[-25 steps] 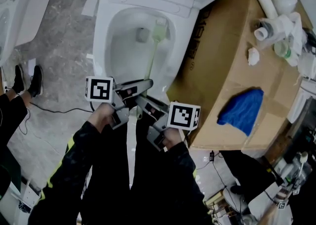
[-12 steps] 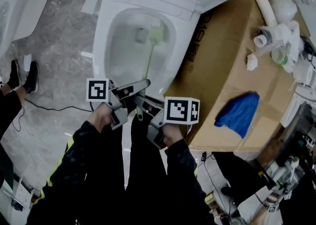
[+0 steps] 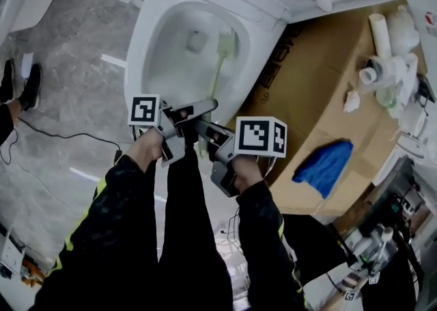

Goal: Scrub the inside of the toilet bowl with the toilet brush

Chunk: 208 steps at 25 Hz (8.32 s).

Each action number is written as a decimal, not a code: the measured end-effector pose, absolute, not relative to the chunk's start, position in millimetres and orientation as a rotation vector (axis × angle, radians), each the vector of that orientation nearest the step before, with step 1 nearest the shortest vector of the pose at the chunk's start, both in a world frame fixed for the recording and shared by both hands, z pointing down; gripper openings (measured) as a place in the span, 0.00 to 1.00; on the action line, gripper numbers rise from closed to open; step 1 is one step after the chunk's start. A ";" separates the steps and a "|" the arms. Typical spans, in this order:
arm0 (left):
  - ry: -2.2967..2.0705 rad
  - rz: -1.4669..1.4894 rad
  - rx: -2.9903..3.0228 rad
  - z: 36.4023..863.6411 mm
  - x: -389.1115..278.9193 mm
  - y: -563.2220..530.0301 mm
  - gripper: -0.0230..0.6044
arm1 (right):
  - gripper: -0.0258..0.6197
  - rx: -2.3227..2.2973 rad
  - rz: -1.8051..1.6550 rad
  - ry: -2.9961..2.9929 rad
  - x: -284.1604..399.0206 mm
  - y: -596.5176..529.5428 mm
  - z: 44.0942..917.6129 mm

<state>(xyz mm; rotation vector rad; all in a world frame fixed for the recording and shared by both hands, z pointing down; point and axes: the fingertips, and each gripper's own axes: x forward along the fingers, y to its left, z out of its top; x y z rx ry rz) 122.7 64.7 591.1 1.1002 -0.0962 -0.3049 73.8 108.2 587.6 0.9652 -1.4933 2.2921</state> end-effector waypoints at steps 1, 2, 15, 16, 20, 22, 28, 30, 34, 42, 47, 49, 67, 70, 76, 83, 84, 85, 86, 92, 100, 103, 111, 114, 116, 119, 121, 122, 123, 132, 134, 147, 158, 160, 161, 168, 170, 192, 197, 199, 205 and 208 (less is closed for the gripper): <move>-0.091 -0.311 1.093 592.3 123.8 64.0 0.18 | 0.13 0.968 2.287 -1.482 74.8 107.5 588.8; -0.085 -0.313 1.087 593.2 124.6 63.8 0.17 | 0.13 0.972 2.286 -1.471 75.4 107.3 589.7; -0.067 -0.286 0.988 600.8 134.9 82.4 0.17 | 0.13 0.984 2.321 -1.328 84.6 124.1 595.1; -0.068 -0.285 0.982 601.0 134.1 85.6 0.18 | 0.13 0.980 2.324 -1.320 83.6 127.2 594.9; -0.080 -0.264 0.956 601.2 129.1 100.6 0.18 | 0.13 0.962 2.351 -1.281 78.0 141.4 592.5; -0.087 -0.255 0.940 600.6 125.6 108.1 0.17 | 0.13 0.952 2.361 -1.265 74.5 148.3 591.1; -0.113 -0.252 0.901 598.4 118.6 128.8 0.17 | 0.13 0.906 2.362 -1.221 69.0 170.0 588.2; -0.120 -0.249 0.888 597.1 116.9 133.6 0.18 | 0.13 0.894 2.371 -1.205 66.7 174.5 585.7; -0.131 -0.239 0.872 594.1 110.8 142.6 0.17 | 0.13 0.872 2.389 -1.185 60.2 182.9 581.7; -0.170 -0.188 0.839 593.4 89.5 168.0 0.18 | 0.13 0.801 2.455 -1.124 39.0 207.6 577.2; -0.199 -0.130 0.829 592.7 72.5 183.2 0.17 | 0.13 0.757 2.519 -1.097 21.6 220.8 573.6; -0.209 -0.113 0.824 591.3 67.5 187.4 0.17 | 0.13 0.736 2.545 -1.087 16.0 225.1 572.2; -0.311 0.100 0.868 591.9 12.7 207.4 0.18 | 0.13 0.596 2.766 -1.077 -39.1 239.5 564.2; -0.328 0.126 0.885 590.9 6.3 204.9 0.18 | 0.13 0.572 2.803 -1.095 -46.1 237.1 563.3; -0.367 0.171 0.914 590.1 -5.8 201.5 0.18 | 0.13 0.501 2.859 -1.133 -58.7 233.8 561.1; -0.430 0.171 0.939 591.5 -19.3 192.3 0.18 | 0.13 0.427 2.851 -1.190 -70.3 228.2 563.2; -0.444 0.174 0.950 592.5 -21.7 190.7 0.18 | 0.13 0.417 2.846 -1.201 -71.5 227.3 563.7; -0.458 0.177 0.961 593.4 -24.1 189.0 0.18 | 0.13 0.406 2.848 -1.213 -73.2 225.6 563.7; -0.470 0.181 0.971 594.4 -26.2 187.3 0.18 | 0.13 0.393 2.852 -1.225 -74.9 223.7 563.5; -0.516 0.199 0.986 599.1 -34.6 179.0 0.19 | 0.13 0.351 2.836 -1.287 -79.5 213.6 566.9; -0.560 0.149 1.073 605.3 -32.5 146.4 0.19 | 0.13 0.326 2.785 -1.382 -76.8 188.1 575.0; -0.584 0.132 1.105 606.2 -32.2 130.7 0.19 | 0.13 0.319 2.756 -1.432 -75.1 174.1 576.9; -0.618 0.074 1.136 613.0 -32.8 96.3 0.19 | 0.13 0.325 2.690 -1.504 -74.0 142.4 586.6; -0.622 0.072 1.159 617.2 -30.1 83.7 0.20 | 0.13 0.343 2.679 -1.534 -70.5 130.4 591.7; -0.621 0.066 1.169 620.0 -27.2 75.6 0.20 | 0.13 0.361 2.662 -1.553 -67.1 122.6 596.0; -0.620 0.054 1.185 621.9 -22.7 64.0 0.20 | 0.13 0.378 2.661 -1.572 -63.7 111.1 598.2; -0.624 0.055 1.194 623.8 -20.7 56.7 0.20 | 0.13 0.391 2.650 -1.586 -60.5 103.8 600.2; -0.625 0.056 1.200 624.9 -19.4 52.7 0.20 | 0.13 0.403 2.636 -1.596 -58.0 100.0 602.2; -0.623 0.055 1.207 625.7 -17.5 48.6 0.20 | 0.13 0.418 2.617 -1.608 -55.1 96.4 604.6; -0.598 0.094 1.286 634.7 0.2 25.8 0.20 | 0.13 0.519 2.595 -1.674 -36.5 72.7 615.1; -0.595 0.103 1.298 635.9 4.2 24.5 0.20 | 0.13 0.536 2.600 -1.671 -32.2 71.2 614.7; -0.527 0.164 1.341 637.5 38.8 20.8 0.19 | 0.13 0.713 2.582 -1.682 0.0 64.6 621.7; -0.413 0.209 1.347 640.0 68.2 30.2 0.19 | 0.13 0.921 2.586 -1.653 24.2 68.2 625.9; -0.392 0.218 1.347 639.7 72.0 33.4 0.19 | 0.13 0.958 2.586 -1.641 27.6 70.9 626.2; -0.382 0.222 1.346 639.6 73.8 35.2 0.19 | 0.13 0.976 2.588 -1.632 29.2 72.5 626.1; -0.322 0.247 1.328 639.1 86.0 51.0 0.19 | 0.13 1.079 2.589 -1.593 39.7 85.9 626.4; -0.312 0.251 1.325 638.7 87.3 55.2 0.19 | 0.13 1.093 2.596 -1.582 40.4 89.8 625.9; -0.328 0.250 1.268 573.7 73.5 72.5 0.19 | 0.13 0.914 2.689 -1.522 22.6 106.4 556.1; -0.359 0.237 1.282 533.1 70.4 74.5 0.19 | 0.13 0.841 2.668 -1.561 20.9 109.9 514.6; -0.365 0.236 1.319 514.7 71.3 72.3 0.19 | 0.13 0.815 2.649 -1.585 22.8 110.0 495.5; -0.396 0.170 1.337 452.0 86.8 65.0 0.19 | 0.13 0.754 2.576 -1.667 38.7 105.6 437.1; -0.422 0.122 1.344 424.8 91.8 60.7 0.19 | 0.13 0.721 2.538 -1.716 45.7 103.0 410.9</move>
